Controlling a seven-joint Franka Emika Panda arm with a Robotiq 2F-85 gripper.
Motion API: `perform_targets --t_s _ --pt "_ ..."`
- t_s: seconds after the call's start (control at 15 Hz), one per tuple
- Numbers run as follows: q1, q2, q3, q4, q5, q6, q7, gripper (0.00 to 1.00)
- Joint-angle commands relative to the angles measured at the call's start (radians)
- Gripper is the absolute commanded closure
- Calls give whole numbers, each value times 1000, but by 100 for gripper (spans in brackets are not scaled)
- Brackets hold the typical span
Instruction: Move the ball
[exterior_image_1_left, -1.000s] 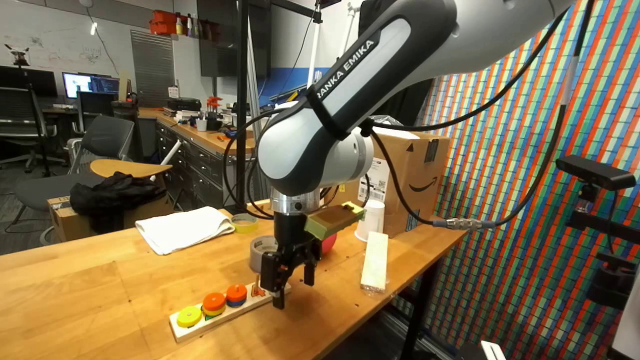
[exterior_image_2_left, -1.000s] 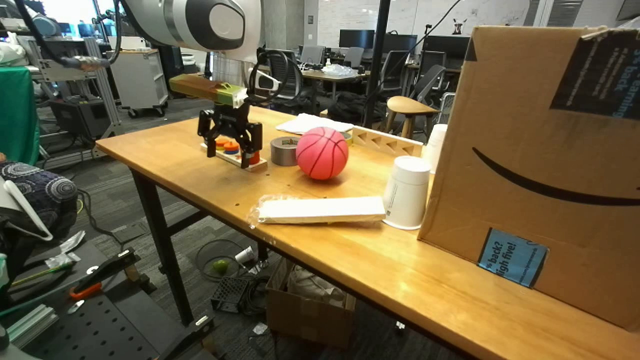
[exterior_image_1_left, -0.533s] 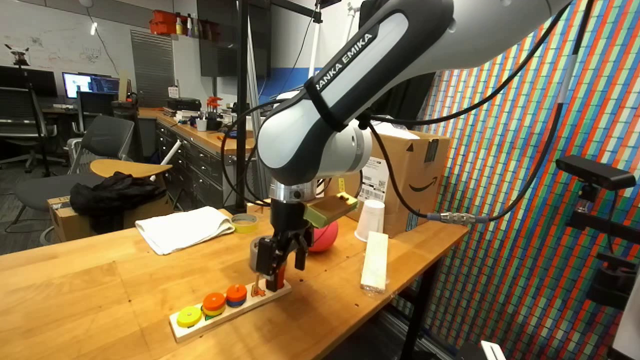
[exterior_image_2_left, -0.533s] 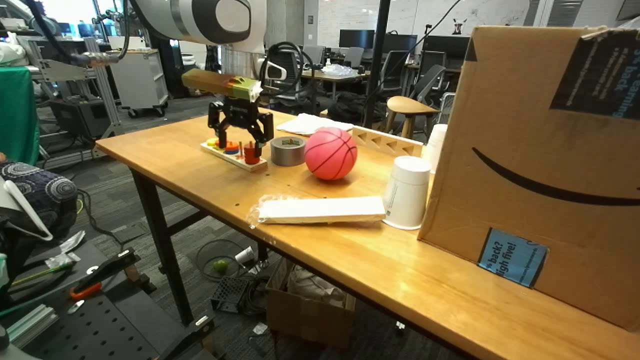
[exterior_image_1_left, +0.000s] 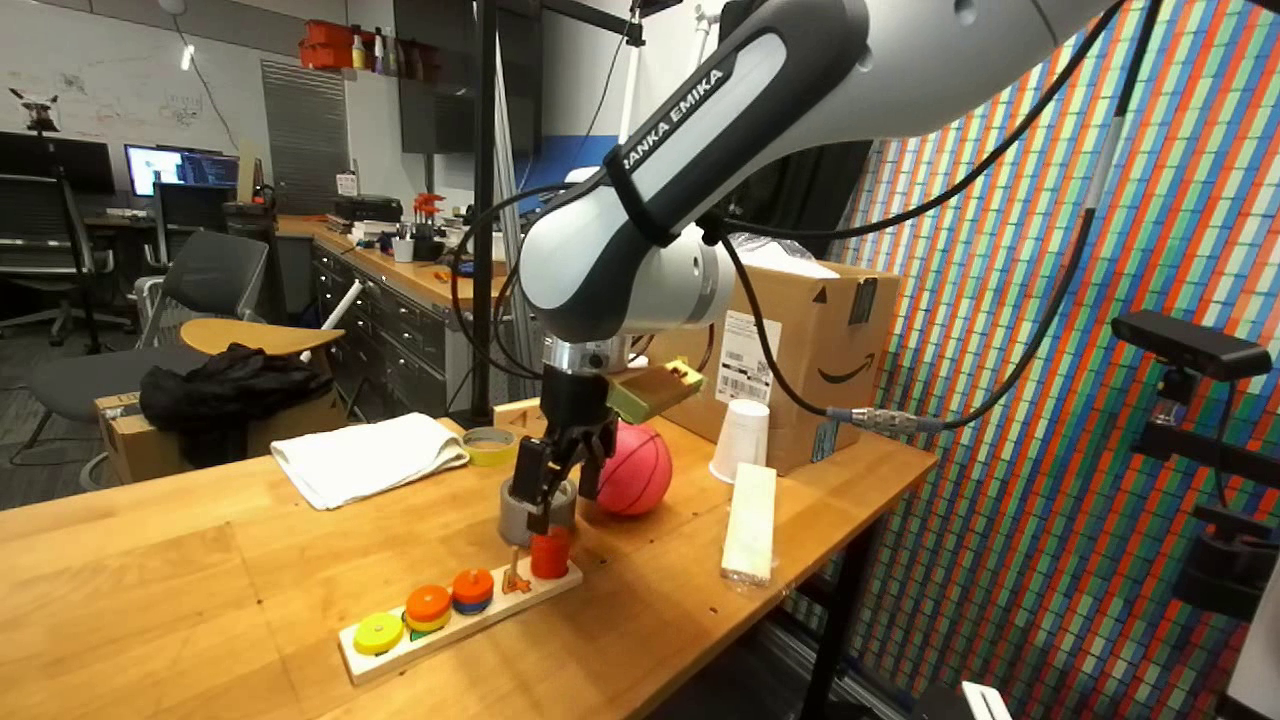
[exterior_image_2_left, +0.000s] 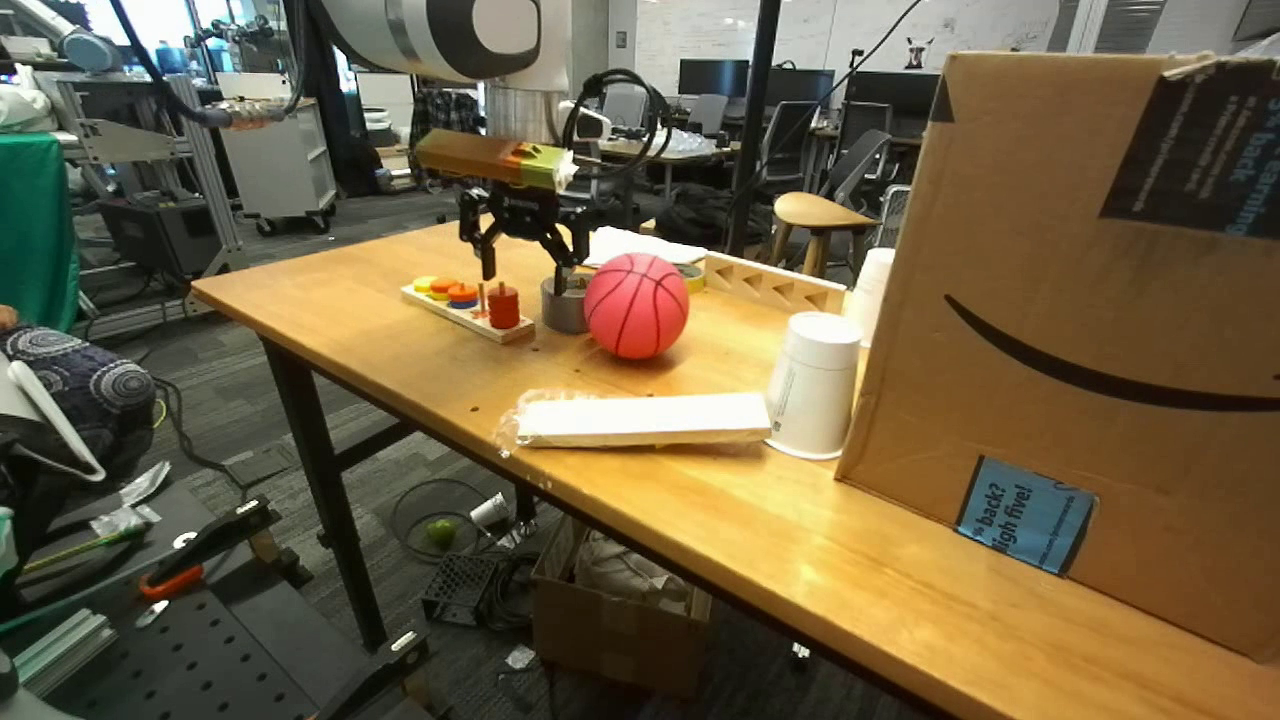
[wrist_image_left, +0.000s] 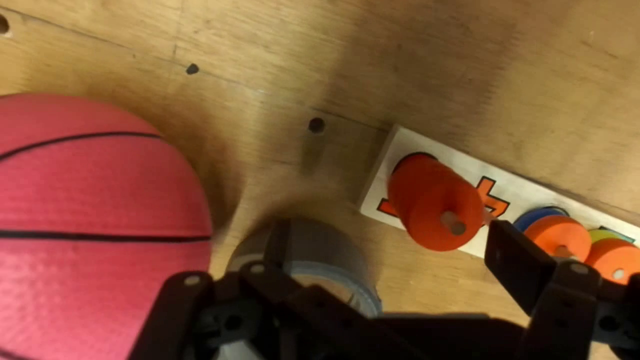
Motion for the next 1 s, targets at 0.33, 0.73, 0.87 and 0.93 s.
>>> perform_targets --t_s 0.33,0.73,0.87,0.93 --pt "-92 115 -126 273 -228 -11 59 0" --pt "-138 -94 -192 191 -396 80 172 0" --pt "-136 -156 -180 113 -474 87 240 0" --pt "-134 -185 -168 72 -498 79 265 0"
